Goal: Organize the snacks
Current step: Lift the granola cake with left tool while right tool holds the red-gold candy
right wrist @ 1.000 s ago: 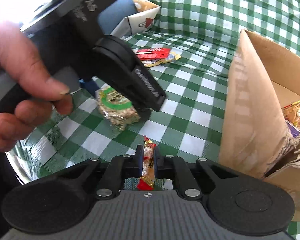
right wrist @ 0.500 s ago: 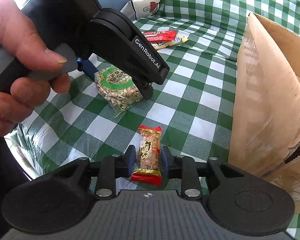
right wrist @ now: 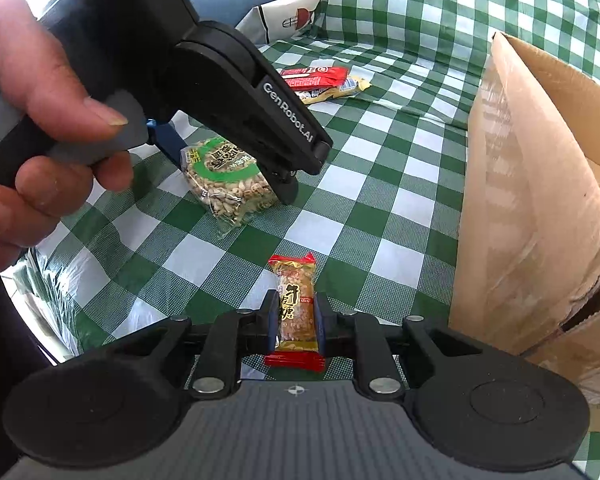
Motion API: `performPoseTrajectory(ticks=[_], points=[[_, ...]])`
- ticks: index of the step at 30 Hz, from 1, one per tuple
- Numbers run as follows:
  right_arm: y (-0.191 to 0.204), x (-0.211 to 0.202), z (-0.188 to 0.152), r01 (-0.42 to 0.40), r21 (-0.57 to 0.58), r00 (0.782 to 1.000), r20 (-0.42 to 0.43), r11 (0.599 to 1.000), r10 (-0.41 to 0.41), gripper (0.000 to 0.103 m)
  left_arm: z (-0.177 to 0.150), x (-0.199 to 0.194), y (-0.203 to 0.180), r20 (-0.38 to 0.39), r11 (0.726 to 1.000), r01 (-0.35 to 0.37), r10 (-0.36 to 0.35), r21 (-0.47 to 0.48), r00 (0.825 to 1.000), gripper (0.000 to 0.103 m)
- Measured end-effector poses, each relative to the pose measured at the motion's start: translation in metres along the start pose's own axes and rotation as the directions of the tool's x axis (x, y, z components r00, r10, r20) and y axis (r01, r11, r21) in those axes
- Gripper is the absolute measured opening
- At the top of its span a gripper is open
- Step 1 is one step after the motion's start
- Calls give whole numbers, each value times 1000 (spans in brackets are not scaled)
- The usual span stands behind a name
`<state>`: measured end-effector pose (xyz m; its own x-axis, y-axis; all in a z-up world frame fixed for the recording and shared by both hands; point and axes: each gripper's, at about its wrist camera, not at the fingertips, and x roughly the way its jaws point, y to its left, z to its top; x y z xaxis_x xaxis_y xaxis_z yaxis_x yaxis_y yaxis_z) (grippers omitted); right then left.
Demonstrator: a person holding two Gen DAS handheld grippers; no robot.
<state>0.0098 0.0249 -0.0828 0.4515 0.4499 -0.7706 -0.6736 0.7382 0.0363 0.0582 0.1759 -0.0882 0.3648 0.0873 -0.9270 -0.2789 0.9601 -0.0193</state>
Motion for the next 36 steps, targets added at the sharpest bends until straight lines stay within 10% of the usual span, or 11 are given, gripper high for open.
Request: performPoseTrajectory(ticks=[36], points=[[4, -3, -3, 11, -22, 1000, 9, 1000, -11, 19, 0, 0, -1, -2, 1000, -2, 2, -4, 1000, 96]])
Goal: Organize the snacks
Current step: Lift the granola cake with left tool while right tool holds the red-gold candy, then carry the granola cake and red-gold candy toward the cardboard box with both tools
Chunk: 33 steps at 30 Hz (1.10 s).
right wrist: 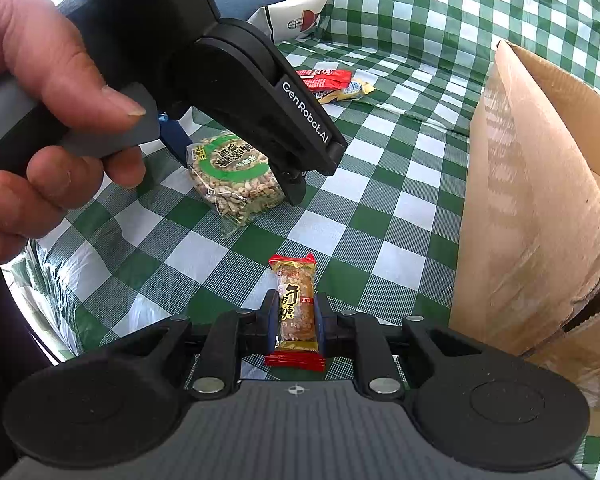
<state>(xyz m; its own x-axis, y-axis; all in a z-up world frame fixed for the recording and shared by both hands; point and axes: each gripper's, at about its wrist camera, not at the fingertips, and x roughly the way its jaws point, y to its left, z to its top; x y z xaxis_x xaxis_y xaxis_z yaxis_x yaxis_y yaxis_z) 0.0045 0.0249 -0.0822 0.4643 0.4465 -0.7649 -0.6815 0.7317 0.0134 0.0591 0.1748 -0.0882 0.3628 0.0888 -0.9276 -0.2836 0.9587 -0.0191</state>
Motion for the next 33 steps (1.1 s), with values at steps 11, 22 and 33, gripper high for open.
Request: performPoseTrajectory(ticks=[11, 22, 33], points=[[7, -13, 6, 26, -38, 999, 38, 999, -24, 19, -1, -6, 0, 19, 1000, 12, -13, 8, 1000, 88], [-2, -69, 36, 78, -73, 977, 206, 994, -61, 18, 3, -50, 11, 150, 997, 51, -42, -60, 988, 88], [-107, -137, 81, 125, 70, 879, 455, 990, -143, 4, 17, -85, -14, 274, 996, 83, -71, -33, 959, 87]])
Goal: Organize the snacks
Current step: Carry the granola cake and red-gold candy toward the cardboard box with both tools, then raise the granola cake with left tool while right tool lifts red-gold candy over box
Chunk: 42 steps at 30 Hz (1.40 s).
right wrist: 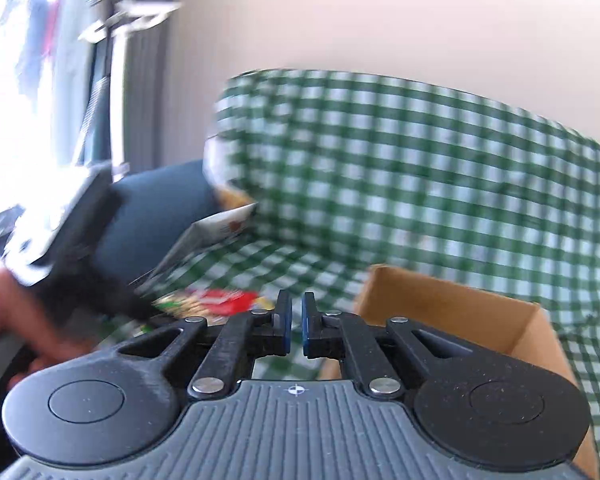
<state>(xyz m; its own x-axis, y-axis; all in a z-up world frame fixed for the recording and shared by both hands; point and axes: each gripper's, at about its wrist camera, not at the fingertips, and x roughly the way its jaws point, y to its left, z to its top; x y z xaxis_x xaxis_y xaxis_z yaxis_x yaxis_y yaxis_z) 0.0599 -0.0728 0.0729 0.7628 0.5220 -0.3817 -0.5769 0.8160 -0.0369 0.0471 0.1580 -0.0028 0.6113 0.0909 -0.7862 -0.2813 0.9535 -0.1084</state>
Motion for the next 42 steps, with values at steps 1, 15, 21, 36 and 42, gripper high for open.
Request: performPoseTrajectory(ticks=[1, 15, 21, 36, 42], points=[[-11, 0, 2, 16, 18, 1000, 4, 1000, -16, 4, 2, 0, -1, 3, 1000, 1, -1, -2, 1000, 87], [144, 24, -99, 134, -77, 962, -231, 988, -148, 21, 17, -16, 36, 94, 982, -70, 88, -176, 992, 87], [154, 59, -124, 346, -21, 904, -262, 938, -339, 52, 14, -21, 43, 112, 982, -102, 120, -158, 986, 87], [147, 102, -147, 534, 116, 801, -386, 838, -457, 50, 9, -22, 41, 142, 990, -73, 91, -124, 986, 87], [137, 97, -149, 460, 232, 856, -374, 857, -358, 28, 9, -21, 43, 143, 991, -65, 82, -119, 986, 87]])
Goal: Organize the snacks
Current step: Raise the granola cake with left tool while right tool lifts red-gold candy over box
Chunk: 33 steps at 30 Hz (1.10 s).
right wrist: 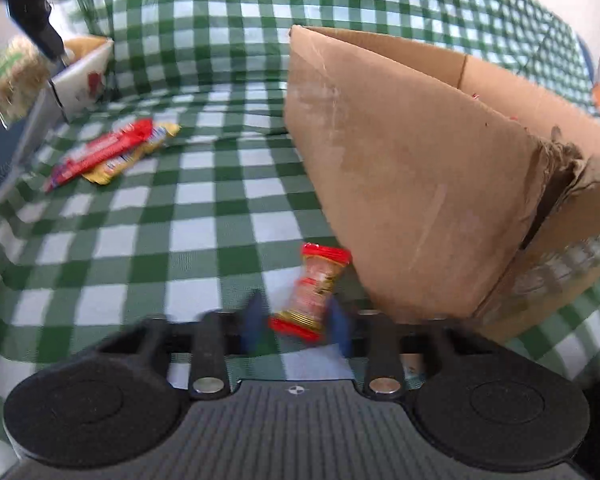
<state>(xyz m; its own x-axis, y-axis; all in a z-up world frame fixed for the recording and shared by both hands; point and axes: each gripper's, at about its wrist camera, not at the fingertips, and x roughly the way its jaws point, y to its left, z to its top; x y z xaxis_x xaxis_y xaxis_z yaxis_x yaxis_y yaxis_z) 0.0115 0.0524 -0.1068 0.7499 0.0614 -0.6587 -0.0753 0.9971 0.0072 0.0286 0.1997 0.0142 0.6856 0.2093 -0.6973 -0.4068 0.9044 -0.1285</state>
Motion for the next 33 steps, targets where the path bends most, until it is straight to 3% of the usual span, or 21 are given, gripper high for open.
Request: performPoseTrajectory(ticks=[5, 10, 14, 15, 17, 18, 20, 25, 33], points=[[3, -3, -1, -65, -22, 998, -20, 998, 65, 28, 1, 1, 0, -8, 1000, 9, -9, 0, 1000, 87], [3, 6, 7, -52, -40, 998, -26, 998, 51, 38, 1, 1, -1, -17, 1000, 8, -8, 10, 1000, 87], [1, 9, 8, -45, -55, 999, -19, 997, 44, 38, 5, 4, 1, -31, 1000, 11, -11, 0, 999, 87], [1, 9, 9, -48, -56, 999, -19, 997, 47, 37, 5, 4, 0, -32, 1000, 11, -11, 0, 999, 87], [2, 10, 10, -69, -66, 998, -17, 995, 68, 23, 5, 5, 0, -32, 1000, 11, -11, 3, 999, 87], [2, 10, 11, -78, -70, 997, -14, 994, 77, 23, 6, 5, 0, -34, 1000, 13, -13, 4, 999, 87], [3, 6, 13, -91, -85, 996, 5, 992, 92, 18, 6, 6, -1, -35, 1000, 15, -14, 5, 999, 87], [6, -21, 31, -142, -151, 984, 86, 978, 156, 17, 6, 6, -1, -36, 1000, 12, -13, -7, 999, 87], [-26, -73, 96, -220, -162, 944, 214, 962, 252, 17, 2, 0, -2, -22, 1000, 15, -15, -4, 1000, 87]])
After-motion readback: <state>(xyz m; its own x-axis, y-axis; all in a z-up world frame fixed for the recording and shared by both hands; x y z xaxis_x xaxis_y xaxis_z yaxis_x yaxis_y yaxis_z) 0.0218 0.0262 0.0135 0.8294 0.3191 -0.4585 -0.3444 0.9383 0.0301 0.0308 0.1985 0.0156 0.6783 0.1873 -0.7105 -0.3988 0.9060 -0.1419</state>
